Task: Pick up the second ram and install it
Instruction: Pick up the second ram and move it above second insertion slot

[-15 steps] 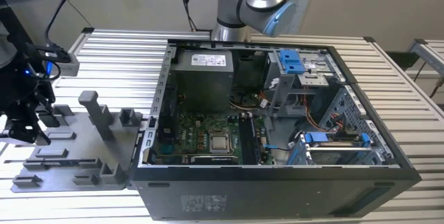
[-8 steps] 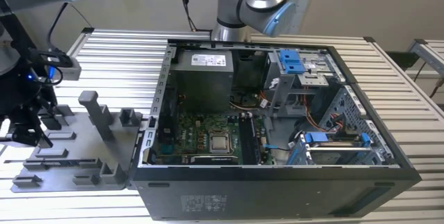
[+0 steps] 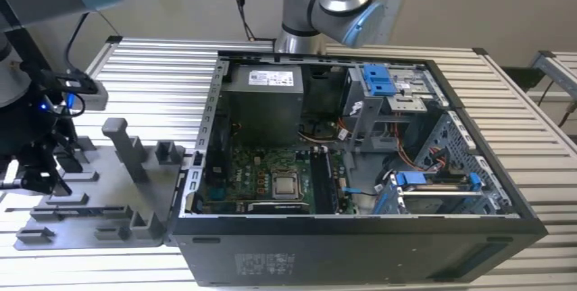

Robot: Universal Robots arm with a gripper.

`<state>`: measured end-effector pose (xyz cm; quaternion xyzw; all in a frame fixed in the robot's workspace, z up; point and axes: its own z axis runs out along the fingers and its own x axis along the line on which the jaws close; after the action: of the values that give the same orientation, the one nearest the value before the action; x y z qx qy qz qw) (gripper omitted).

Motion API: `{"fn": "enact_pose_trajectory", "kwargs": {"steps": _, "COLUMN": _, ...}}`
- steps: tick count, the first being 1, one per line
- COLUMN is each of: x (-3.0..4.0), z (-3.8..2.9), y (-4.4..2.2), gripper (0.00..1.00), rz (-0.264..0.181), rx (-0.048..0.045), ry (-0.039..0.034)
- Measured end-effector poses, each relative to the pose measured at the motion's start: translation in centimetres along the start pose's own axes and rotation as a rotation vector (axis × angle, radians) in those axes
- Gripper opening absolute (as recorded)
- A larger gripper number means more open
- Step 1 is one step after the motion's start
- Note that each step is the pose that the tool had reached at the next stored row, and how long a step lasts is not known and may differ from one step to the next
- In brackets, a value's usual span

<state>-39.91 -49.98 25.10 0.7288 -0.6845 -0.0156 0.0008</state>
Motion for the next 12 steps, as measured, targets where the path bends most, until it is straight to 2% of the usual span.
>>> {"fn": "enact_pose_trajectory", "kwargs": {"steps": 12, "x": 0.46, "z": 1.37, "y": 0.12, "gripper": 0.48, "rz": 0.0, "rx": 0.0012, "ry": 0.0001}}
